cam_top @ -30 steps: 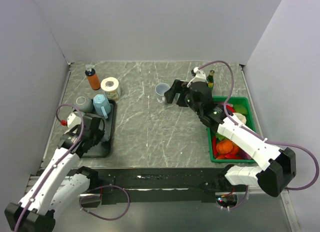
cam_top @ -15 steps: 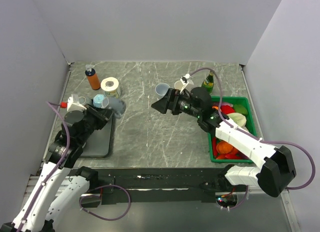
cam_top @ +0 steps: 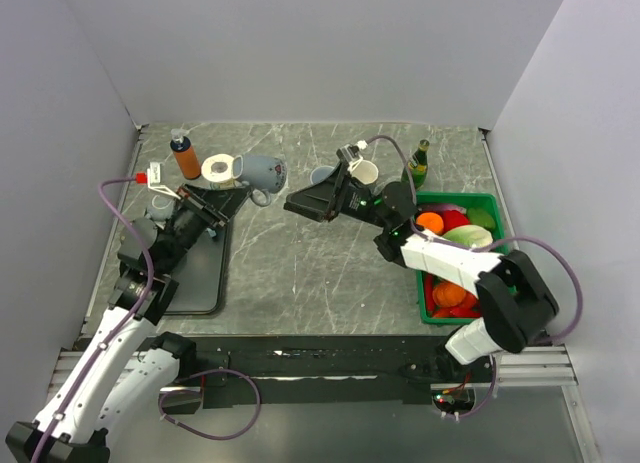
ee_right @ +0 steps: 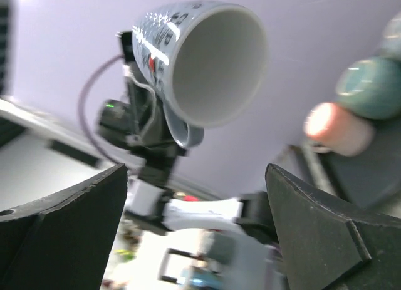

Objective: Turn the mug right side up

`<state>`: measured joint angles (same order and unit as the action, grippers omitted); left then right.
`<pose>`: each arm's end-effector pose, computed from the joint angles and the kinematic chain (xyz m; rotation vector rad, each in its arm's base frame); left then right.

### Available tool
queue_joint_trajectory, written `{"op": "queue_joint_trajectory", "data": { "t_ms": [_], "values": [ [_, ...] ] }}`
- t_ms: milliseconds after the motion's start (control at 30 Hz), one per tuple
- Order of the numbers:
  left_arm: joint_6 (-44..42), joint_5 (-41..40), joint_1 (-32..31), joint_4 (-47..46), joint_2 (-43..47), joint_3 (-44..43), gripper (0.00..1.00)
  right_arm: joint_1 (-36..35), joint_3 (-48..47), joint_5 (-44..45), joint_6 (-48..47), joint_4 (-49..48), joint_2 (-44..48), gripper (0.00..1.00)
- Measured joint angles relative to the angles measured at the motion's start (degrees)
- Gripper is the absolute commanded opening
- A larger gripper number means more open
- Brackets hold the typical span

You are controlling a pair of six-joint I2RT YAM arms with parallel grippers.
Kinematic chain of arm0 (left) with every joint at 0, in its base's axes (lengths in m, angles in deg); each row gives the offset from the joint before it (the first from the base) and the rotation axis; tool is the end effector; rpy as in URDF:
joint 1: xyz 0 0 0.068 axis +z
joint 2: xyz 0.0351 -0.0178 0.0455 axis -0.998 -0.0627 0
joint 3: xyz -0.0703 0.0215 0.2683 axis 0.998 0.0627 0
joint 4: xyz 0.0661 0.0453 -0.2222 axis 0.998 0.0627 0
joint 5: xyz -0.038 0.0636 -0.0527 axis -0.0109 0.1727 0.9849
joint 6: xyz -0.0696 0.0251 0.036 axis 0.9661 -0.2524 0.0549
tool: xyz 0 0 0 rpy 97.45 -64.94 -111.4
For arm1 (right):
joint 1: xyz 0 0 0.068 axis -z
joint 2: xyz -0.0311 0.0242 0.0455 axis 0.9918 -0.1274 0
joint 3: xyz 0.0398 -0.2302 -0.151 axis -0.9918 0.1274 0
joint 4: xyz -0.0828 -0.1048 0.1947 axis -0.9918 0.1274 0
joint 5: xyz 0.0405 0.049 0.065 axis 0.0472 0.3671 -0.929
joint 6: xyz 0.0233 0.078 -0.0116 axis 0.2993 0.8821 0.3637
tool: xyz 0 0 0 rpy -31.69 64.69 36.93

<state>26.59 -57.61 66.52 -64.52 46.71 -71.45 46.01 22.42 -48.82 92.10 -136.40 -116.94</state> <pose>0.1467 -0.0713 0.3787 -0.3066 1.4591 -1.3302 0.2331 0.2287 0.3496 -0.2039 1.6257 1.9836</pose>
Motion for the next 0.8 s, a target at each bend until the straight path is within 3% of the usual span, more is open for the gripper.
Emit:
{"op": "queue_joint_trajectory", "data": {
  "t_ms": [133,267,633,800],
  "values": [
    [0.26,1.99,-0.02,-4.39,-1.20,0.59,0.01,-0.90,-0.24,-0.20,9.77,-11.21,-5.77,0.86],
    [0.28,2.99,-0.02,-7.10,-1.88,1.01,0.01,-2.45,-0.35,0.46,15.87,-15.28,-9.90,0.82],
    [0.17,3.15,-0.66,-8.74,-3.37,1.33,0.01,-4.85,-1.51,4.87,18.64,-18.53,-10.80,0.80],
    [0.22,2.05,-1.60,-10.27,-3.80,1.57,0.01,-5.35,-4.68,5.95,19.63,-18.38,-11.28,0.62]
  ]
}}
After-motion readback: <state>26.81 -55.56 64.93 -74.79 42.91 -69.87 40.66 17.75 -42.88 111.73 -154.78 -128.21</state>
